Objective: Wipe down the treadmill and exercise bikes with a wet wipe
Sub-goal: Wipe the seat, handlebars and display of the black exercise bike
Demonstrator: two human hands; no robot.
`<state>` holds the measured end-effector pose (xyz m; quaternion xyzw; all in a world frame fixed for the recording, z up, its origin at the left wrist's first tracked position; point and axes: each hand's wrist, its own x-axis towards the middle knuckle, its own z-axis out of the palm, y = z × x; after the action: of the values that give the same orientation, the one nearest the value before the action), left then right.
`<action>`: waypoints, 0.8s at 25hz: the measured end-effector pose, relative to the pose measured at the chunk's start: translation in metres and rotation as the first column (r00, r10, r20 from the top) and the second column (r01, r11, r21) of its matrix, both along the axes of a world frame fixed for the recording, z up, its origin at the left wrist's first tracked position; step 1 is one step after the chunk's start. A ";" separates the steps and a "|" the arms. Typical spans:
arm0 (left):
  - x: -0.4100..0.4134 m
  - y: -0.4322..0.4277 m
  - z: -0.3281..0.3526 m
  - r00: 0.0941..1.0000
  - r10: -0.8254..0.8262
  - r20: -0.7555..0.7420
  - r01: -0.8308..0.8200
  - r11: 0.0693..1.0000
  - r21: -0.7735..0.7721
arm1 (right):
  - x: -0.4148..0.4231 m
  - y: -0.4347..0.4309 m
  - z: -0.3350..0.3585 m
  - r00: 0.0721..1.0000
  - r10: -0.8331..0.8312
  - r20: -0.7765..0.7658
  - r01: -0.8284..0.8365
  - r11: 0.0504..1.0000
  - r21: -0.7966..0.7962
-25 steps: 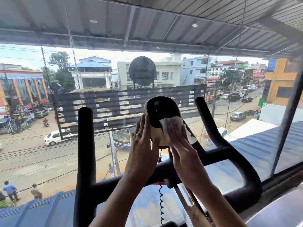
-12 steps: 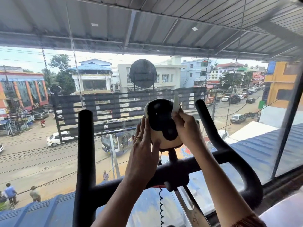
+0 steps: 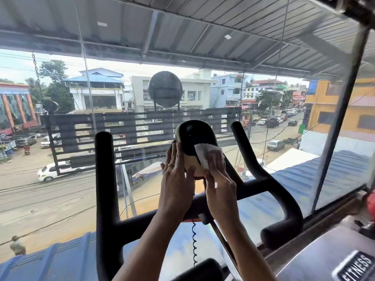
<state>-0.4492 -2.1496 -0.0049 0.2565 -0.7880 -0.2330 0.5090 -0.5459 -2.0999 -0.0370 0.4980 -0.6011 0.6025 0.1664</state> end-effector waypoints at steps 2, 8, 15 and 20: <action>0.000 0.003 0.002 1.000 -0.007 -0.029 0.007 1.000 0.023 | 0.009 -0.004 0.003 0.996 -0.070 0.053 0.067 0.996 0.051; 0.010 0.011 0.003 0.992 -0.111 -0.057 0.117 0.986 0.120 | 0.039 0.001 0.019 0.926 -0.290 0.242 0.208 0.926 0.314; 0.053 0.026 -0.006 0.845 -0.397 -0.359 0.535 0.621 0.573 | 0.093 0.056 0.027 0.820 -0.059 0.570 -0.061 0.980 0.189; 0.079 0.093 -0.007 0.700 -0.527 -0.481 0.701 0.380 0.604 | 0.123 0.133 0.023 0.729 -0.190 0.658 0.162 0.981 0.104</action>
<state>-0.3699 -2.0570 -0.0117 0.1038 -0.5950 -0.7347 0.3090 -0.4225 -1.9672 -0.0141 0.1947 -0.6771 0.7096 -0.0119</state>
